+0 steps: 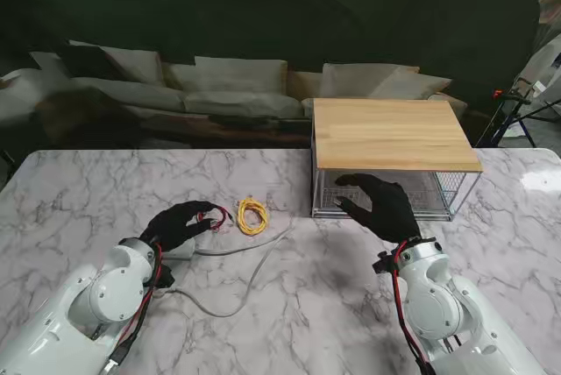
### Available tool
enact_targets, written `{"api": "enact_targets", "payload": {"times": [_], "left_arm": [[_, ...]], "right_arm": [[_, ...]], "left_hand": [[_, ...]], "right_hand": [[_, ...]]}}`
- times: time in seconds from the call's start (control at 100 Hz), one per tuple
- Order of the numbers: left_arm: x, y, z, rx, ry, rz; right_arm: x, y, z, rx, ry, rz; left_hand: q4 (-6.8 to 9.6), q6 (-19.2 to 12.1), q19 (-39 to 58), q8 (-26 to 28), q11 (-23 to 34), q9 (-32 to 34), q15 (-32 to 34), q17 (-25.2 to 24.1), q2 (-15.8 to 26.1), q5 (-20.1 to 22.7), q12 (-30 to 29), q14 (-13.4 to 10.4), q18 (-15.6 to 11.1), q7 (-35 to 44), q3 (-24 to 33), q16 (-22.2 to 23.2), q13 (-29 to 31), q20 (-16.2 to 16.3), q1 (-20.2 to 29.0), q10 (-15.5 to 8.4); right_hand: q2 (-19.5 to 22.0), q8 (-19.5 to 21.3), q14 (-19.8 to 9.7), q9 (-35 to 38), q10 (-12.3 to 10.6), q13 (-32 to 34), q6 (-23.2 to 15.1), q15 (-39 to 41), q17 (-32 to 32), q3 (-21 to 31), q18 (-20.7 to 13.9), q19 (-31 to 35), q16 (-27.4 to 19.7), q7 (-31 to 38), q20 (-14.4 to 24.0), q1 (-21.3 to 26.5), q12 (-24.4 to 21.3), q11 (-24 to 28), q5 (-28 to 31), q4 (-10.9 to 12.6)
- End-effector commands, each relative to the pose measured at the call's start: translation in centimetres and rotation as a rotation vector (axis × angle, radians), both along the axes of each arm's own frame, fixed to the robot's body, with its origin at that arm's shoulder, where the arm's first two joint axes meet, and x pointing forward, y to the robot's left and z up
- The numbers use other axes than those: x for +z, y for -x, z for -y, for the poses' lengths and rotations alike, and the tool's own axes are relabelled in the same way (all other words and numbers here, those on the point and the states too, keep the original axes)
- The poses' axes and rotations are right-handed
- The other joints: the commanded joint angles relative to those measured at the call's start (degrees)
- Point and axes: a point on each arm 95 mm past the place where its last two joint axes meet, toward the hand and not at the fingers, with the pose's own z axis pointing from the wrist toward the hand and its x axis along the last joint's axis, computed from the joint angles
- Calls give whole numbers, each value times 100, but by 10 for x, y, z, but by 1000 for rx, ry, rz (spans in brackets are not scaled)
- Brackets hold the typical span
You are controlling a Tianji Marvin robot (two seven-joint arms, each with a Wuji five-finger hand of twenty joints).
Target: Load the small electronics into the mesh drawer
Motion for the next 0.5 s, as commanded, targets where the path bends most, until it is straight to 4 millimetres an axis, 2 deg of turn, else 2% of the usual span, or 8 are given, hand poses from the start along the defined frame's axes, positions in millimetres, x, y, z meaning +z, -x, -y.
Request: {"api": "enact_targets", "payload": {"times": [0.0, 0.34, 0.42, 0.49], "left_arm": [[-1, 0, 1, -2, 2, -13], [0, 1, 1, -6, 3, -9], [-1, 1, 1, -2, 6, -14], [-1, 1, 0, -1, 8, -14]], "right_arm": [[-2, 1, -1, 2, 2, -5], [4, 15, -2, 15, 5, -1], [6, 20, 0, 24, 41, -34], [9, 24, 4, 29, 80, -66]], "left_hand": [[-112, 16, -15, 7, 52, 46, -75, -86, 304, -109, 35, -13, 50, -5, -126, -41, -86, 29, -90, -58], [-113, 15, -24, 6, 52, 51, -77, -89, 304, -113, 37, -14, 47, -7, -128, -43, -82, 28, -96, -67], [-112, 11, -22, 6, 51, 48, -75, -83, 301, -109, 37, -23, 44, -5, -127, -42, -81, 30, -96, -70], [-112, 15, -24, 8, 52, 51, -74, -86, 301, -102, 38, -17, 52, -2, -126, -41, -79, 31, -90, -69]], "right_hand": [[158, -93, -32, -98, -32, -172, 4, -30, -97, -44, -74, -57, -55, -36, 28, -247, 20, -29, -30, -152], [182, -89, 22, -17, -26, -28, 23, 43, -9, -48, -53, 3, -23, -23, 55, -237, 38, 14, 8, -154], [183, -34, 108, 141, 36, 138, 118, 193, 111, -69, -34, 279, 94, 99, 213, -196, 170, 199, 214, -156], [169, 143, 186, 338, 115, 365, 223, 422, 269, -106, -34, 636, 314, 377, 446, -149, 485, 550, 509, -161]]}}
